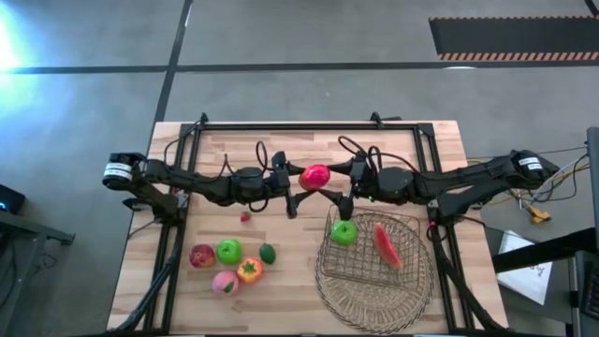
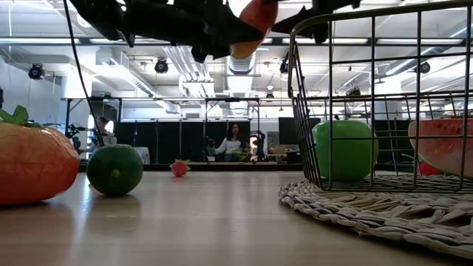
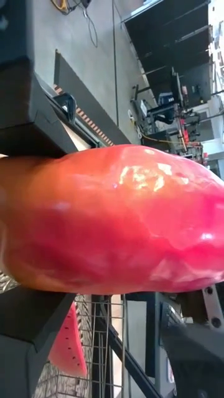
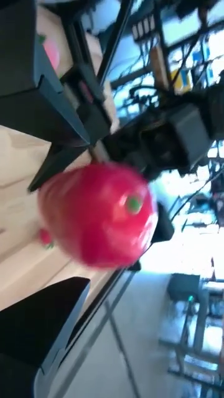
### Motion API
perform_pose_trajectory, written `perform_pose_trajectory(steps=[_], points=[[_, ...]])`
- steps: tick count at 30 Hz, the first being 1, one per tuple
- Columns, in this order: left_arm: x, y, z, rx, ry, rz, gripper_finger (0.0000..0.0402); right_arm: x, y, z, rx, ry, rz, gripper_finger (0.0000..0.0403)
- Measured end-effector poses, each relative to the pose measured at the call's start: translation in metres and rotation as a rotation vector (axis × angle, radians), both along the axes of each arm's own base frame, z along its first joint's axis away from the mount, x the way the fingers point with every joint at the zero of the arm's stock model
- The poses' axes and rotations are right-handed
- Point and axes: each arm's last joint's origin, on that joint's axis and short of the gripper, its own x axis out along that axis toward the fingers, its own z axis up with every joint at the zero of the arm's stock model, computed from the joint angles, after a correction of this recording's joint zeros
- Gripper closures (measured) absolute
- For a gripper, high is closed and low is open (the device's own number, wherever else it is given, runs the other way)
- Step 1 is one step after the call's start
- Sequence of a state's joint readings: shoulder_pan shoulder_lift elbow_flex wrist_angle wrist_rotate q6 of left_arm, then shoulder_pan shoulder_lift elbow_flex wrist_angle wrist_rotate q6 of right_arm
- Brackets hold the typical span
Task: Build produce basket
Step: Put the mango into the wire basket
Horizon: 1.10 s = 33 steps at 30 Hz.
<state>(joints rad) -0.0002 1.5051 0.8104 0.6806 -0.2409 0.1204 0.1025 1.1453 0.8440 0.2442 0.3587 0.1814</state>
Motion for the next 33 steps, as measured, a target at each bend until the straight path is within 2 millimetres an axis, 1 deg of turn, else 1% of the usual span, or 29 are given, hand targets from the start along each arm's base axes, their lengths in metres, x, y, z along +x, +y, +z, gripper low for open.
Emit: perform_pose_trajectory(steps=[4,10,13,18,21,27,30,33], points=[[0.000,0.000,0.000,-0.001,0.000,-0.002,0.0148,0.004,0.000,-0.001,-0.028,-0.014,0.000,0.0064],[0.000,0.000,0.000,-0.003,0.000,-0.002,0.0148,0.004,-0.006,0.001,0.015,-0.043,-0.022,0.0108],[0.000,0.000,0.000,-0.008,0.002,0.002,0.0148,0.008,-0.007,-0.002,0.024,-0.042,-0.029,0.0127],[0.000,0.000,-0.001,-0.013,0.007,0.008,0.0148,0.015,-0.007,-0.006,-0.026,-0.053,-0.032,0.0139],[0.000,0.000,-0.001,-0.013,0.008,0.008,0.0148,0.015,-0.007,-0.005,-0.036,-0.055,-0.029,0.0149],[0.000,0.000,-0.002,-0.005,0.013,0.004,0.0147,0.015,-0.007,-0.006,-0.038,-0.043,-0.029,0.0189],[0.000,0.000,-0.004,0.018,0.043,-0.003,0.0135,0.014,-0.006,-0.008,-0.039,-0.023,-0.022,0.0200],[-0.001,-0.001,-0.009,0.046,0.095,-0.017,0.0109,0.013,-0.006,-0.010,-0.038,0.004,-0.016,0.0200]])
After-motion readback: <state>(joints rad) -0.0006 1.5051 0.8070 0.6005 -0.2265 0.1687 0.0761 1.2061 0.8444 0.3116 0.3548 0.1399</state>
